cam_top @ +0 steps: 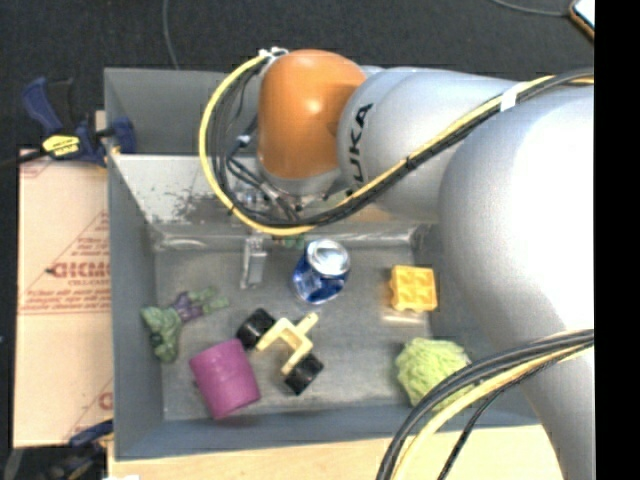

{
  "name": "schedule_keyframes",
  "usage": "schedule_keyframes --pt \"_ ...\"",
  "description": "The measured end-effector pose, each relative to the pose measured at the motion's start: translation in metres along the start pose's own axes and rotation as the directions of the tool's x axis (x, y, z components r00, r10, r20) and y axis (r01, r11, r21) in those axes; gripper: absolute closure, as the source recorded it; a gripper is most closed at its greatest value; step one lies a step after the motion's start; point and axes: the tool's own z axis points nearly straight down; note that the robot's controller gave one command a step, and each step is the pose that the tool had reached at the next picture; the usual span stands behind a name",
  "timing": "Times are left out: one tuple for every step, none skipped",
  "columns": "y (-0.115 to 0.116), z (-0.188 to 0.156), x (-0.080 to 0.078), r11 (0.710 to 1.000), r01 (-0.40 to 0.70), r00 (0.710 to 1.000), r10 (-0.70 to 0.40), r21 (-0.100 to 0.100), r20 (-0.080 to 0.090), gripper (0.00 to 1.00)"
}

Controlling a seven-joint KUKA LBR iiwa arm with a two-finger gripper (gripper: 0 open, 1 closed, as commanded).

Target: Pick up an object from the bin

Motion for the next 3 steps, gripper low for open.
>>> schedule_keyframes --pt "-0.001 -0.006 -0.002 1.000 -0.004 1.000 0.004 -0.001 0.008 0.00" --pt "0.043 0.070 0.023 0.970 0.243 0.970 -0.243 0.000 0.003 0.00" --pt "0.047 -0.011 0.013 0.866 0.499 0.866 -0.499 0.005 0.016 0.00"
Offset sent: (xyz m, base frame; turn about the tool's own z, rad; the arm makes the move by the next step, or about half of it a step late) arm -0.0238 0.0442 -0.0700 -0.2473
